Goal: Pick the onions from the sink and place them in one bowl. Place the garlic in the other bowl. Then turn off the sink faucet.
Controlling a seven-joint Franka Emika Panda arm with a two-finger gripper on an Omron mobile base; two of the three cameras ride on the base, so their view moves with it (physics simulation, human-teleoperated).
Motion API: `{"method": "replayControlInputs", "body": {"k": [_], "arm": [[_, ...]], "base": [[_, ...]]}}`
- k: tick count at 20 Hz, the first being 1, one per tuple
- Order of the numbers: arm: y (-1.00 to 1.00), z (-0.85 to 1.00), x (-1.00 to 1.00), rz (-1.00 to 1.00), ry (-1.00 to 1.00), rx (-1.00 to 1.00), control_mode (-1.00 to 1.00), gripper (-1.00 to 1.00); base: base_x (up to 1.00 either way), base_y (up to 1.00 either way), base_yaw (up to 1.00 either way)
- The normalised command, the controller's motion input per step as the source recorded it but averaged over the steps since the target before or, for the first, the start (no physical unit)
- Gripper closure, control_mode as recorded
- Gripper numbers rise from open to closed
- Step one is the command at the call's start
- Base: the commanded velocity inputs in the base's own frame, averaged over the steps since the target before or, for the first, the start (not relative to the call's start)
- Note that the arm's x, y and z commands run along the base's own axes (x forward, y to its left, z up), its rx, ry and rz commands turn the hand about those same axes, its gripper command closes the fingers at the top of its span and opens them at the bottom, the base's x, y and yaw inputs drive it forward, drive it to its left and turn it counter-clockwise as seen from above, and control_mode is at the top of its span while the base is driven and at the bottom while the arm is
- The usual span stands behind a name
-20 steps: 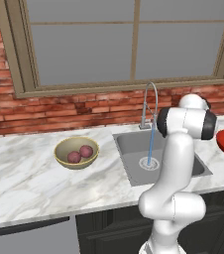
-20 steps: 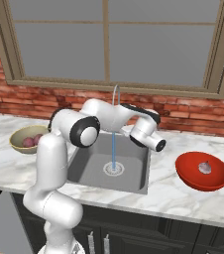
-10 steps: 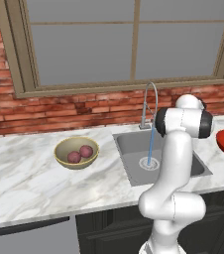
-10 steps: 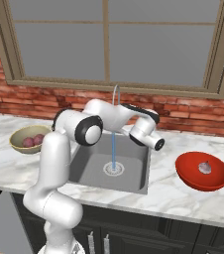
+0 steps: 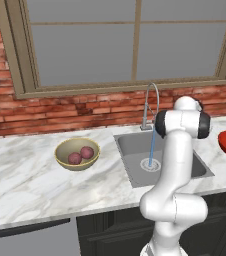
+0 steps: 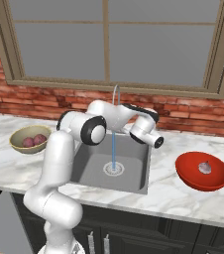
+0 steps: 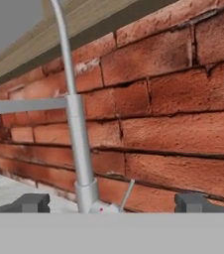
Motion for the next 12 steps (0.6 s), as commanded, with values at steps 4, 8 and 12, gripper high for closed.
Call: {"method": "replayControlInputs", "body": {"k": [4, 8, 12], "arm": [[-0.17, -0.23, 0.18, -0.01, 0.00, 0.00, -1.00, -1.00], [-0.17, -0.20, 0.18, -0.01, 0.00, 0.00, -1.00, -1.00], [-0.02, -0.08, 0.27, -0.02, 0.00, 0.00, -1.00, -1.00]], "base": [[0.00, 0.00, 0.00], [0.00, 0.00, 0.00], [0.00, 0.00, 0.00]]}}
